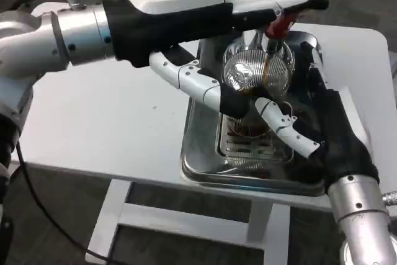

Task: Grasp the cup under the faucet to collect the drink, then remove the cup.

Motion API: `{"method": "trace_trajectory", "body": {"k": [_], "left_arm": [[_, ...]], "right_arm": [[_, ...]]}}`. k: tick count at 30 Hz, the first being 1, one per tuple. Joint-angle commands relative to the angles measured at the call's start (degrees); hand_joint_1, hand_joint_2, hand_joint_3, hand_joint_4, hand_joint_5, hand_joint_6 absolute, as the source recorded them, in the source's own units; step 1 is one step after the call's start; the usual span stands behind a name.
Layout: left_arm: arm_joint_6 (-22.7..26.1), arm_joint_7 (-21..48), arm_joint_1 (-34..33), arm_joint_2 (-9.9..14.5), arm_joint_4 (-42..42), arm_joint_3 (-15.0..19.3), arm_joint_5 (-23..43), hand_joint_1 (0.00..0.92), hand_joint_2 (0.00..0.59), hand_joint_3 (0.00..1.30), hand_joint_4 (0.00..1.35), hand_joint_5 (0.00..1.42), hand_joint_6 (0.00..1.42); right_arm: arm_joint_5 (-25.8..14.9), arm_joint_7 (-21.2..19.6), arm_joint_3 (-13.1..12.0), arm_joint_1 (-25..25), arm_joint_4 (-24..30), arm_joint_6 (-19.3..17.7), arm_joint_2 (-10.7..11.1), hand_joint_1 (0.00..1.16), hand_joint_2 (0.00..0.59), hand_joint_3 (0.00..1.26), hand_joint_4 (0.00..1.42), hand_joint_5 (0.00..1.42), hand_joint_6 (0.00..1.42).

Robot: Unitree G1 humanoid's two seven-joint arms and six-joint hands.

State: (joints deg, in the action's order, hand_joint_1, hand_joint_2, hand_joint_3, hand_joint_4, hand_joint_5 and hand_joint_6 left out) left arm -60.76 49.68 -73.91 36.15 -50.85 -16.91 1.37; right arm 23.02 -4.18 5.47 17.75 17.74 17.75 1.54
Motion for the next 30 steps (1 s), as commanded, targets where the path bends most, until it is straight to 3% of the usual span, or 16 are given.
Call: {"method": "trace_trajectory", "body": {"k": [1,30], "left_arm": [[1.5,5.6,4.1,1.1,-2.1,-4.0,-6.4,0.000,0.030,0.07,0.00,0.00,0.27],[1.6,5.6,4.5,1.2,-1.1,-4.0,-6.1,0.000,0.030,0.07,0.00,0.00,0.27]], "right_arm": [[-0.9,-0.6,-0.3,0.7,-0.7,-1.1,-0.2,0.52,0.299,0.00,0.00,0.00,0.00],[-1.3,-0.5,-0.4,0.1,0.2,-0.9,0.0,0.51,0.314,0.00,0.00,0.00,0.00]]}}
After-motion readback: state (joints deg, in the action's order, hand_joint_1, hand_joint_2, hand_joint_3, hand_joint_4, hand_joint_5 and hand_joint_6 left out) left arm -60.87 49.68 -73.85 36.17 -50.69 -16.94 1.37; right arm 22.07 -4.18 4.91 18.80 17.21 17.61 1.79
